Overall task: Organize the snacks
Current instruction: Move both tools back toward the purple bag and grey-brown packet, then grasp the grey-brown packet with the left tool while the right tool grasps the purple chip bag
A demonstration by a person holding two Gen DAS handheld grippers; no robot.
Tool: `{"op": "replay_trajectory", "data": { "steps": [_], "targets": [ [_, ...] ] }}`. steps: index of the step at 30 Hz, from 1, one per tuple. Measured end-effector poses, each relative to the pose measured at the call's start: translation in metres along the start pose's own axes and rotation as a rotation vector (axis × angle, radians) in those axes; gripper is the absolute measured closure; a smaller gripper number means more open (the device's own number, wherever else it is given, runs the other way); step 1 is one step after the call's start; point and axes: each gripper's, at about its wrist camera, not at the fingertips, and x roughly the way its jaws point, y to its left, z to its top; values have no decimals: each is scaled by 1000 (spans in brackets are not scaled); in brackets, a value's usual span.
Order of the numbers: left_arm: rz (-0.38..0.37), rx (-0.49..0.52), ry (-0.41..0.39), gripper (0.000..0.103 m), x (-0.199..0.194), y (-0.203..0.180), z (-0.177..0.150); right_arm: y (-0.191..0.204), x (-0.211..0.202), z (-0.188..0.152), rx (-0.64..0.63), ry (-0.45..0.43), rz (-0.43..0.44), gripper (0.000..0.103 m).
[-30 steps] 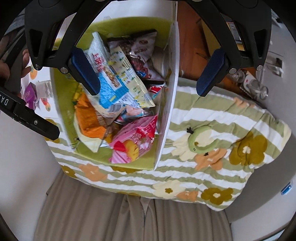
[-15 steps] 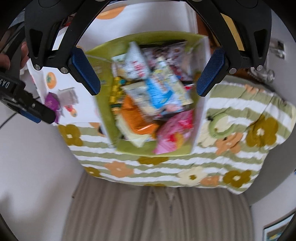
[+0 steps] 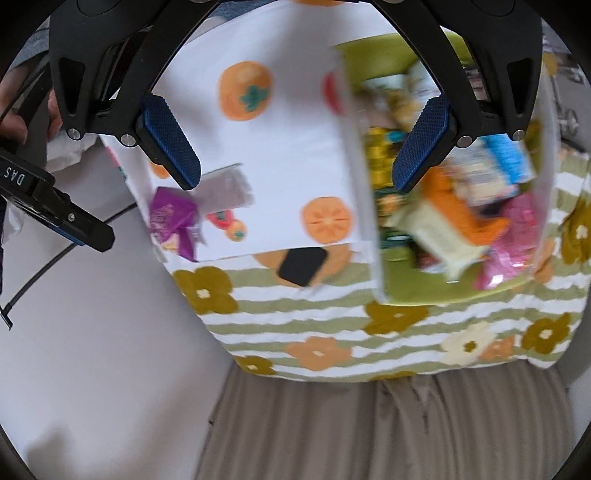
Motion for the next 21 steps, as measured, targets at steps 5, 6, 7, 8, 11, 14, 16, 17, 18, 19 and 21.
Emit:
{"op": "replay_trajectory", "data": {
  "steps": [5,6,7,8,11,14,16,17,18,19,21],
  "targets": [
    [-3,32,50,0,45,-46,13,-58,16,13,31,28,-14,0],
    [-13,43,62,0,56,-56,16,-68,20,15,36,36,-16,0],
    [-14,58,74,0,65,-64,18,-77,24,17,40,44,-16,0],
    [-8,81,91,0,77,-73,21,-84,28,19,44,51,-17,0],
    [7,153,124,0,104,-93,23,-109,42,24,62,78,-17,0],
    [12,246,192,0,142,-109,23,-128,59,26,76,114,-10,0],
    [18,311,230,0,161,-116,21,-137,72,26,79,142,-3,0],
    [21,356,254,0,171,-119,18,-140,77,26,79,155,1,0],
    [22,409,280,0,184,-124,14,-143,85,25,76,171,4,0],
    [21,449,299,0,193,-128,12,-144,88,23,74,179,3,0],
    [10,563,338,0,214,-138,1,-147,98,21,75,200,-11,0]
  ]
}}
